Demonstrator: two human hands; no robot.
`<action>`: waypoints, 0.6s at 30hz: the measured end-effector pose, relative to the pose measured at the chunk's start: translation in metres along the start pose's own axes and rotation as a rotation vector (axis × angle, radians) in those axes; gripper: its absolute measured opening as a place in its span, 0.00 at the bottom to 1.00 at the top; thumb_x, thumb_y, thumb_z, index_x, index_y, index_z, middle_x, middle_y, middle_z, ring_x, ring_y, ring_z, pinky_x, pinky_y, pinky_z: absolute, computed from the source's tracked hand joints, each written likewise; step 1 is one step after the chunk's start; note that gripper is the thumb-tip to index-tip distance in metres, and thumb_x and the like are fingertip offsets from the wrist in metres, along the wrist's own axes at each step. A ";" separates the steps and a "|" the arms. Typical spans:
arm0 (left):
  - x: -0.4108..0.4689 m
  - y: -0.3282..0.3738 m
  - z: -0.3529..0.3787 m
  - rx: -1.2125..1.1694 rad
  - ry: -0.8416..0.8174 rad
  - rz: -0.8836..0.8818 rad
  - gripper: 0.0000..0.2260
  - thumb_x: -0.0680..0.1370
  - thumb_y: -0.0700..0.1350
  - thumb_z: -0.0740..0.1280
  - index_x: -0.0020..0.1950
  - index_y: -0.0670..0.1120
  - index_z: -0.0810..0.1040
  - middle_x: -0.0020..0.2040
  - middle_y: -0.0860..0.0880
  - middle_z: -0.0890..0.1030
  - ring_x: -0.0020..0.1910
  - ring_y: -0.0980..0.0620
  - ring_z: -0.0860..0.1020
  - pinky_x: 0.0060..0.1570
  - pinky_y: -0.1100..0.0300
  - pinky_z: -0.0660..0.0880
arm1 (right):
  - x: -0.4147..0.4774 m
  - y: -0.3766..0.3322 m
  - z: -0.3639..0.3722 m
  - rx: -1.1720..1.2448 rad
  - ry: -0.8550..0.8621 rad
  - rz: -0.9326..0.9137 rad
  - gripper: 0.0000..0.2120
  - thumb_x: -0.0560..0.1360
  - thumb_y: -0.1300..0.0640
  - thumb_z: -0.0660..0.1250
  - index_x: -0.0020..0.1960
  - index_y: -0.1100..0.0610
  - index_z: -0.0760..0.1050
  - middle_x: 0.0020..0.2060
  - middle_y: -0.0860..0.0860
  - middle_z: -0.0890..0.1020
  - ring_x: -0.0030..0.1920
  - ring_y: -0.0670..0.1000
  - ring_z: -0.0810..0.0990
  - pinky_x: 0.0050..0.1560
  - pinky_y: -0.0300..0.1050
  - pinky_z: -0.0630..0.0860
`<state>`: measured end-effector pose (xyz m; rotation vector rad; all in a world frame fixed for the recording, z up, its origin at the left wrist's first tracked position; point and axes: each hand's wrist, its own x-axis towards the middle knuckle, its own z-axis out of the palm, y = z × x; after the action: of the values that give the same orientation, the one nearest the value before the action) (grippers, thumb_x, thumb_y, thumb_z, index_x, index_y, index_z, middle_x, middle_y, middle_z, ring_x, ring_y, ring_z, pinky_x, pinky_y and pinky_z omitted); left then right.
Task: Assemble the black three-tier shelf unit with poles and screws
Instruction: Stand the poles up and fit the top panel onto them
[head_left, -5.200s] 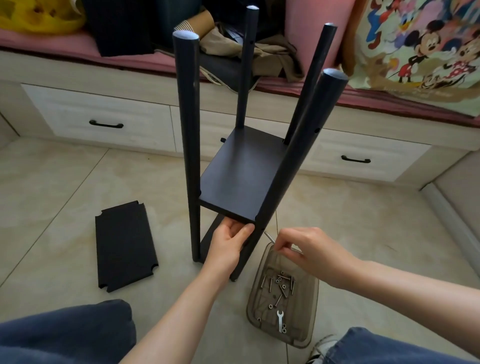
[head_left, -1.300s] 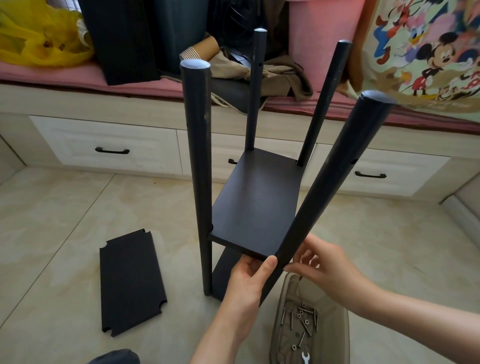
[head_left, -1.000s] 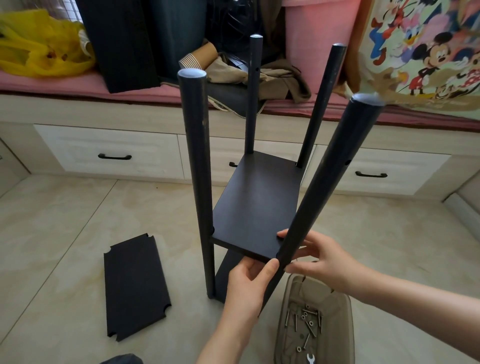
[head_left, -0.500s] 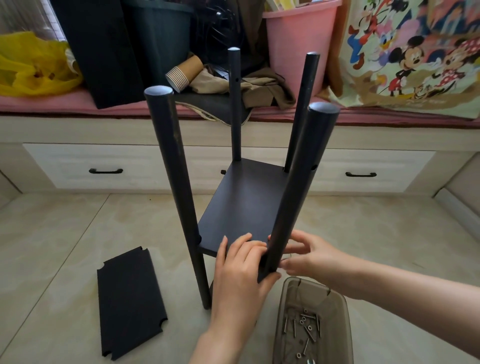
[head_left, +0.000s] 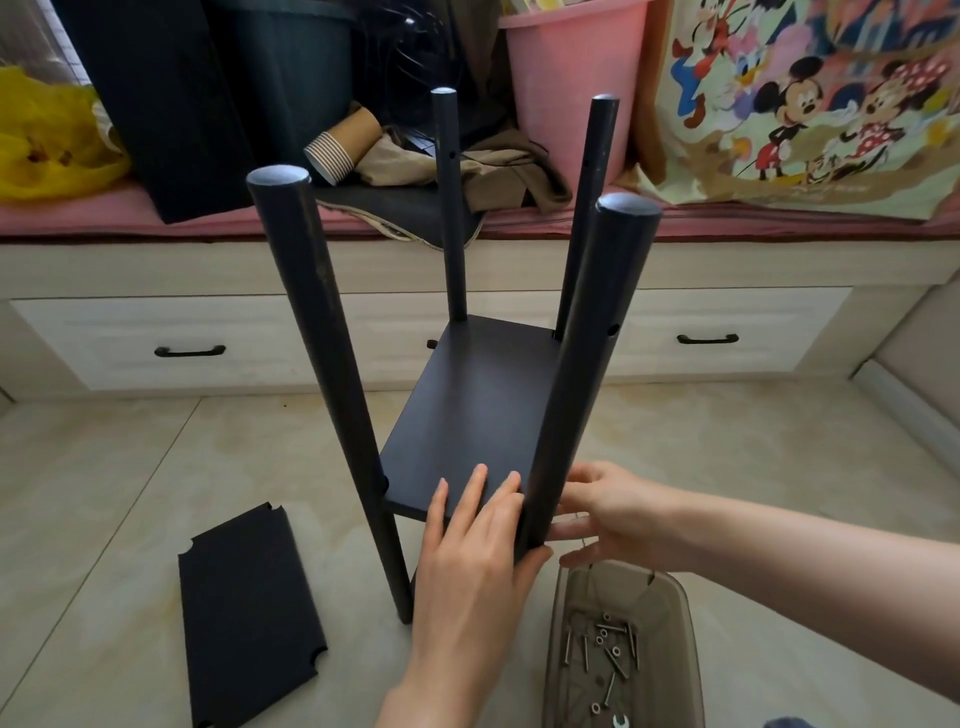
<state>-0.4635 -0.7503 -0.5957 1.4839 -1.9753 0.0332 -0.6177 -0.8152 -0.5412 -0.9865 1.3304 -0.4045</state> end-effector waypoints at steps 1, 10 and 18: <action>-0.001 -0.001 0.001 0.028 0.023 0.010 0.24 0.66 0.47 0.82 0.60 0.43 0.83 0.60 0.49 0.85 0.65 0.44 0.79 0.67 0.36 0.65 | 0.000 0.000 0.000 -0.010 0.002 -0.003 0.21 0.81 0.52 0.65 0.71 0.58 0.68 0.57 0.55 0.84 0.55 0.53 0.85 0.62 0.60 0.77; -0.004 -0.003 0.002 0.064 0.090 0.038 0.24 0.69 0.47 0.80 0.61 0.38 0.83 0.58 0.44 0.85 0.63 0.42 0.81 0.65 0.37 0.72 | -0.004 0.007 -0.004 0.141 -0.016 0.002 0.17 0.82 0.56 0.64 0.68 0.61 0.72 0.55 0.58 0.85 0.54 0.55 0.85 0.55 0.52 0.82; -0.007 -0.005 0.006 0.006 0.064 0.001 0.22 0.72 0.46 0.78 0.63 0.37 0.81 0.61 0.43 0.83 0.66 0.42 0.79 0.71 0.41 0.67 | -0.007 0.061 -0.042 -0.112 -0.011 0.155 0.10 0.81 0.59 0.65 0.61 0.61 0.74 0.51 0.58 0.85 0.48 0.53 0.86 0.48 0.45 0.83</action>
<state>-0.4610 -0.7485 -0.6056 1.4680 -1.9265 0.0867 -0.6754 -0.7916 -0.5815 -0.9688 1.4209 -0.2089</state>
